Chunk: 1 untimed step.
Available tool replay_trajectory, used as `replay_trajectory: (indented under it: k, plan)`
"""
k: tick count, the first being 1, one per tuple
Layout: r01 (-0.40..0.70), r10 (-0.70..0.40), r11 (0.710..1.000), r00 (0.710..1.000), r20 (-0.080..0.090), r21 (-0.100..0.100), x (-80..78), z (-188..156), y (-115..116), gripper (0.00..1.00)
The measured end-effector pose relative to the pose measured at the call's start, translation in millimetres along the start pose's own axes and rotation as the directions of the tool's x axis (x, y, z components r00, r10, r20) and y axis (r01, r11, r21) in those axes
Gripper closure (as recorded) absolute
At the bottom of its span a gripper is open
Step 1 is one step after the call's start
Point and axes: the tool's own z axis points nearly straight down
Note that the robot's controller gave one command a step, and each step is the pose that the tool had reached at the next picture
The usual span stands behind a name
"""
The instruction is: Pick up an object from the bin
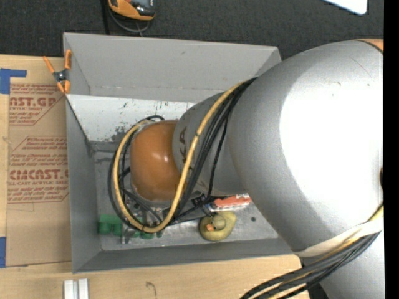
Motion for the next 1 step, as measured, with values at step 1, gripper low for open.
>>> replay_trajectory:
  k: [1]
  plan:
    - [0.107,-0.107,0.994,0.994,0.005,-0.005,-4.3,-187.9,11.3,1.0]
